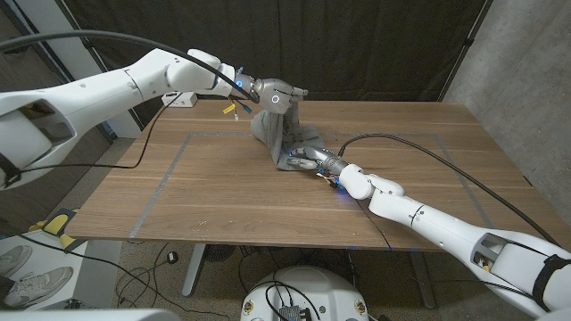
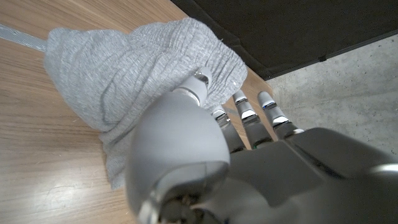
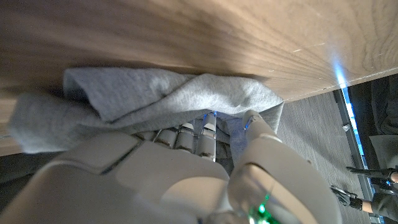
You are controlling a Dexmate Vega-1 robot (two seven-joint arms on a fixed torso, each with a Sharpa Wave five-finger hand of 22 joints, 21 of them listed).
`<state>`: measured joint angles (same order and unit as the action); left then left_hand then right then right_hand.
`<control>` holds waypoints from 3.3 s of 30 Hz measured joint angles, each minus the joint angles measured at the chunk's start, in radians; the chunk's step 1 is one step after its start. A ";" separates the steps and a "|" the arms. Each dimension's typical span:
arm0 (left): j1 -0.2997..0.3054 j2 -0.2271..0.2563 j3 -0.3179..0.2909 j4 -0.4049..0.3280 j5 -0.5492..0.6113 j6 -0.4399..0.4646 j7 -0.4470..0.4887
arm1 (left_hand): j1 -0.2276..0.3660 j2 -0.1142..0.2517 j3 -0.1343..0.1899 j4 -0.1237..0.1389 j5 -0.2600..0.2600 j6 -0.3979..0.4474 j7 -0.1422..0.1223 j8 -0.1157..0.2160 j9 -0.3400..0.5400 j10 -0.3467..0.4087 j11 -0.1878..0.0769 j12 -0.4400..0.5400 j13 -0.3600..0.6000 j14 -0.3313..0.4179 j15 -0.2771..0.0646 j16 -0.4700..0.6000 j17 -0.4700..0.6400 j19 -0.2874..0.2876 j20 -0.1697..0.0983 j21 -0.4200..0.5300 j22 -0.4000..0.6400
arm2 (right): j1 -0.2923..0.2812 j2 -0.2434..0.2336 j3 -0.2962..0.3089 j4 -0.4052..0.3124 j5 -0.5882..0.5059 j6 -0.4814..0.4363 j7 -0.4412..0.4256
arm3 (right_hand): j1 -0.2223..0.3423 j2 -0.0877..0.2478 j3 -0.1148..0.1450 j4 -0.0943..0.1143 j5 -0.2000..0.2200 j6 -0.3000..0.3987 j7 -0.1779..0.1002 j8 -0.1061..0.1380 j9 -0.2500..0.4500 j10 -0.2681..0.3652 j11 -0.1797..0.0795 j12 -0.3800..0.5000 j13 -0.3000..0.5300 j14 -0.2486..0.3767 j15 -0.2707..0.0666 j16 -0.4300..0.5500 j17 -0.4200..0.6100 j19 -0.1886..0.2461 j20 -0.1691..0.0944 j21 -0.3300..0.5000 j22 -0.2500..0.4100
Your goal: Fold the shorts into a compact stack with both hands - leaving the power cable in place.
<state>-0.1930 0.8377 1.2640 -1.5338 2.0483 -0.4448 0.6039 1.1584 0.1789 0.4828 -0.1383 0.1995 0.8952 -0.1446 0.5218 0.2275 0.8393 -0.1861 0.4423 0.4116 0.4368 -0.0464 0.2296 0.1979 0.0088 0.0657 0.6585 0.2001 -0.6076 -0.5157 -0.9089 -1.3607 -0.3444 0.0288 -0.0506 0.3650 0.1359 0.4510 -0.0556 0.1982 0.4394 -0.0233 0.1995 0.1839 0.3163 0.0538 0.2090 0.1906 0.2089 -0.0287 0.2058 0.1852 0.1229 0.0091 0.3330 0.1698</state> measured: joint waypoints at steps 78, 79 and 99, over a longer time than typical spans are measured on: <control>-0.045 -0.336 0.347 0.574 -0.312 0.457 0.472 | -0.390 0.006 -0.136 0.241 -0.021 -0.440 -0.046 -0.301 -0.029 -0.270 0.042 -0.191 -0.052 -0.088 0.005 -0.017 0.005 0.005 -0.005 0.041 -0.005 | -0.039 -0.065 0.058 -0.153 0.028 -0.030 0.062 | -0.004 0.004 -0.002 -0.010 -0.006 0.000 -0.007 -0.011 0.000 0.000 0.000 -0.009 0.000 0.004 0.004 0.000 0.003 0.065 0.046 -0.019 0.003; -0.045 -0.336 0.347 0.574 -0.322 0.465 0.469 | -0.397 0.008 -0.137 0.249 -0.021 -0.443 -0.043 -0.301 -0.029 -0.274 0.045 -0.191 -0.052 -0.090 0.007 -0.017 0.006 0.005 -0.005 0.041 -0.005 | -0.040 -0.066 0.059 -0.157 0.028 -0.032 0.062 | -0.004 0.004 -0.002 -0.010 -0.006 0.000 -0.007 -0.011 0.000 0.000 0.000 -0.009 0.000 0.006 0.006 0.000 0.003 0.070 0.045 -0.019 0.003; 0.064 -0.274 0.249 0.472 -0.387 0.539 0.398 | -0.442 -0.013 -0.138 0.271 -0.014 -0.443 -0.054 -0.307 -0.030 -0.284 0.034 -0.195 -0.059 -0.092 0.005 -0.024 0.002 -0.002 -0.012 0.041 -0.010 | -0.087 -0.132 0.110 -0.328 -0.002 -0.114 0.063 | -0.004 0.004 0.003 -0.016 -0.006 0.000 -0.007 -0.011 0.000 0.000 0.000 -0.009 0.000 0.013 0.013 0.000 0.001 0.086 0.050 -0.019 0.002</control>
<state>-0.1285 0.5640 1.5133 -1.0618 1.6608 0.0944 1.0016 0.7162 0.1658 0.3452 0.1326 0.1857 0.4524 -0.1985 0.2146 0.1978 0.5553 -0.1518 0.2477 0.3523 0.3451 -0.0413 0.2053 0.1997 0.0069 0.0532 0.6998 0.1905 -0.6945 -0.6477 -0.7994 -1.6890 -0.3462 -0.0855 0.0127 0.3609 0.1399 0.4544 -0.0717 0.1924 0.4392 -0.0307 0.1883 0.1838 0.3160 0.0534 0.2002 0.1909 0.2215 -0.0161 0.2059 0.1858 0.2094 0.0591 0.3141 0.1721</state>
